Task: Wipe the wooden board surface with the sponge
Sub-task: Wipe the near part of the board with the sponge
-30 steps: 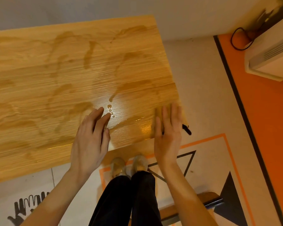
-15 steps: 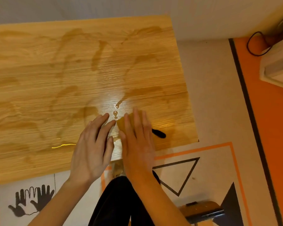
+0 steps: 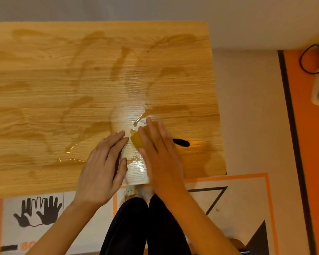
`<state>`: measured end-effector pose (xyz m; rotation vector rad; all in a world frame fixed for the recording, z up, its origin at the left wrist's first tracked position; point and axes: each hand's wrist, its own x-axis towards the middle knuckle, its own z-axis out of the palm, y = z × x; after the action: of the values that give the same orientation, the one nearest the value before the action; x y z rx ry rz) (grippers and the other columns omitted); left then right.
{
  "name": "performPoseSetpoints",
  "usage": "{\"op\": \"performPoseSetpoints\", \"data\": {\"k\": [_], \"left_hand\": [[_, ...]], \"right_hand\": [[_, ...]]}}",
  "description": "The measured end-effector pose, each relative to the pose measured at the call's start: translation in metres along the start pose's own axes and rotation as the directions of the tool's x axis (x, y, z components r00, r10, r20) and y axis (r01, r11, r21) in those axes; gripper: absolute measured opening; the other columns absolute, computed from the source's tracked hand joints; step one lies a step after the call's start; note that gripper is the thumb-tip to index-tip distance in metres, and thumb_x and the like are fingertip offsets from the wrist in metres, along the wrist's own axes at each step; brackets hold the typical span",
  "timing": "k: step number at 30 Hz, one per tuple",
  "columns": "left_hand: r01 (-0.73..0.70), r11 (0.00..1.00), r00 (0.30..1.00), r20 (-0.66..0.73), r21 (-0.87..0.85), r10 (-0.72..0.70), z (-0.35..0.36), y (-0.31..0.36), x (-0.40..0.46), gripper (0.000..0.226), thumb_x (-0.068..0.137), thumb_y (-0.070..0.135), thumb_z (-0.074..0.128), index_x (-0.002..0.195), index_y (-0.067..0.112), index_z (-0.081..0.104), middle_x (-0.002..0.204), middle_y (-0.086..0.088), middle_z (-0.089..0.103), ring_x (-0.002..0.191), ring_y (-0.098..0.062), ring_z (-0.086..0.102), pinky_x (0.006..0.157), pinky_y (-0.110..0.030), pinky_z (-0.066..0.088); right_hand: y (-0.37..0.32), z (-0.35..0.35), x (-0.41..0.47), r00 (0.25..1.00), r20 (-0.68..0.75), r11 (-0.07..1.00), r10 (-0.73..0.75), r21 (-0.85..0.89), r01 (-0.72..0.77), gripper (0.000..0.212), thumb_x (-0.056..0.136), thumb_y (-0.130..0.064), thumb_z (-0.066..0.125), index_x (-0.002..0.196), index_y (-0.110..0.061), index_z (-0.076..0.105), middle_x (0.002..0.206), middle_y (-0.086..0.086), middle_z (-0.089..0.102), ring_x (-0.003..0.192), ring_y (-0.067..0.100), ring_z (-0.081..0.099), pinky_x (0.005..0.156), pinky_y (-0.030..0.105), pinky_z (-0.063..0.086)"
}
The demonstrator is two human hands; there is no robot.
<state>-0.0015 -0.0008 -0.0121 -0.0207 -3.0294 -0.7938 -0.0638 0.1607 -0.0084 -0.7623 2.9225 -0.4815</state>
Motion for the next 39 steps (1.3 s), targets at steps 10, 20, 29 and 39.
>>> {"op": "performPoseSetpoints", "data": {"k": [10,20,29,39], "left_hand": [[0.042,0.994,0.999,0.001,-0.096,-0.042,-0.013,0.007,0.008,0.050,0.102,0.029,0.042,0.146,0.006,0.050,0.155,-0.006,0.044,0.147,-0.020,0.036,0.119,-0.044,0.031],[0.109,0.993,0.986,-0.117,-0.054,-0.115,-0.002,-0.006,0.063,0.044,0.102,0.013,0.050,0.145,0.001,0.050,0.155,-0.012,0.044,0.148,-0.028,0.037,0.119,-0.053,0.033],[0.081,0.997,0.988,-0.130,-0.002,-0.081,0.003,-0.007,0.064,0.046,0.104,0.014,0.046,0.148,0.002,0.044,0.157,-0.012,0.040,0.151,-0.028,0.032,0.122,-0.052,0.029],[0.075,0.997,0.989,-0.125,-0.025,-0.077,0.002,-0.008,0.062,0.046,0.103,0.016,0.046,0.148,0.003,0.044,0.156,-0.013,0.040,0.151,-0.030,0.032,0.119,-0.052,0.033]], "right_hand": [[0.031,-0.018,-0.034,0.982,-0.058,0.973,0.180,0.156,-0.169,0.047,0.105,-0.029,0.028,0.147,-0.008,0.034,0.158,0.013,0.026,0.148,0.030,0.020,0.117,0.051,0.027],[0.044,-0.026,0.078,0.984,-0.087,0.979,0.154,0.149,-0.140,0.043,0.103,-0.020,0.042,0.145,-0.013,0.041,0.158,0.010,0.028,0.149,0.034,0.012,0.118,0.055,0.022],[0.032,-0.023,0.032,0.998,0.034,0.997,-0.060,0.050,0.058,0.053,0.097,-0.014,0.054,0.147,-0.013,0.036,0.157,0.011,0.029,0.147,0.035,0.016,0.117,0.055,0.027],[0.021,-0.016,-0.026,0.999,0.028,0.988,0.032,0.149,-0.036,0.046,0.101,-0.019,0.046,0.146,-0.013,0.039,0.158,0.007,0.028,0.149,0.024,0.017,0.118,0.050,0.024]]}}
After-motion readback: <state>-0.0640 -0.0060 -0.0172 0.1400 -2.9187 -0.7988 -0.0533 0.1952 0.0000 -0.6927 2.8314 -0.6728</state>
